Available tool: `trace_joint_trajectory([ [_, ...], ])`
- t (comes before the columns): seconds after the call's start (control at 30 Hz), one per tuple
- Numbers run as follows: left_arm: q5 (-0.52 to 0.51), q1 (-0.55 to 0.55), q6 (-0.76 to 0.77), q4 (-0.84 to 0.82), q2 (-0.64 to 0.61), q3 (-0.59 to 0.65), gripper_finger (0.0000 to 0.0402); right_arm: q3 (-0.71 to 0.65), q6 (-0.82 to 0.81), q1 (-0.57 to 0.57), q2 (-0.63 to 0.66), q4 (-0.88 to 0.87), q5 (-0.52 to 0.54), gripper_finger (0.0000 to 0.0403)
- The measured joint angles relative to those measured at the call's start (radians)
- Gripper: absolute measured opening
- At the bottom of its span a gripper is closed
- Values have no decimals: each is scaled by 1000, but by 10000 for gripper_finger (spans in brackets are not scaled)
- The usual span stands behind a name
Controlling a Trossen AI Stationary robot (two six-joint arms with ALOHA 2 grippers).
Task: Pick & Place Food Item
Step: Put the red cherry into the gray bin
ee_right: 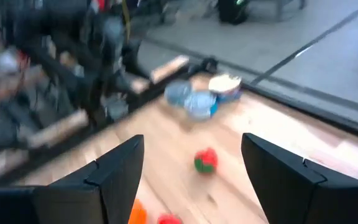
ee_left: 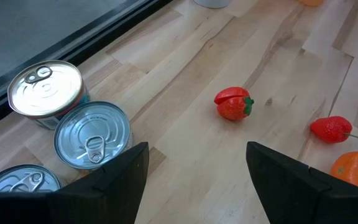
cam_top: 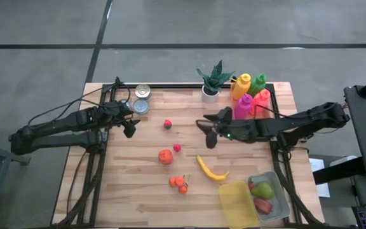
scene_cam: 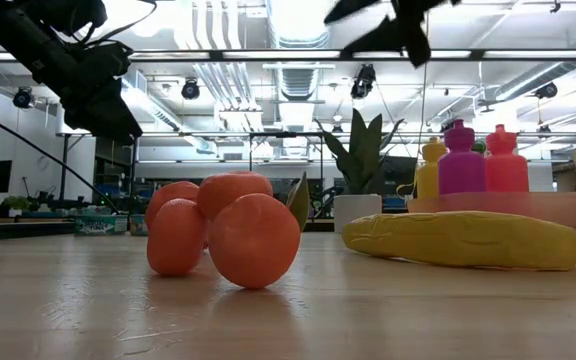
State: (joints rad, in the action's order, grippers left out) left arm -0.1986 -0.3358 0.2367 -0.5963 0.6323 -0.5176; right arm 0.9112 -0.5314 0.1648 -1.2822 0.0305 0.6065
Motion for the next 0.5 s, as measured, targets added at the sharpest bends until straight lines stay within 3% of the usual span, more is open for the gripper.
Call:
trace_joint_trajectory([
  [0.17, 0, 0, 0, 0, 0, 0, 275, -29, 161, -32, -56, 15, -117, 265],
  [0.33, 0, 0, 0, 0, 0, 0, 275, -12, 308, -90, -141, 63, -338, 265],
  [0.5, 0, 0, 0, 1, 5, 0, 275, 45, 417, -149, -259, 50, -492, 265],
])
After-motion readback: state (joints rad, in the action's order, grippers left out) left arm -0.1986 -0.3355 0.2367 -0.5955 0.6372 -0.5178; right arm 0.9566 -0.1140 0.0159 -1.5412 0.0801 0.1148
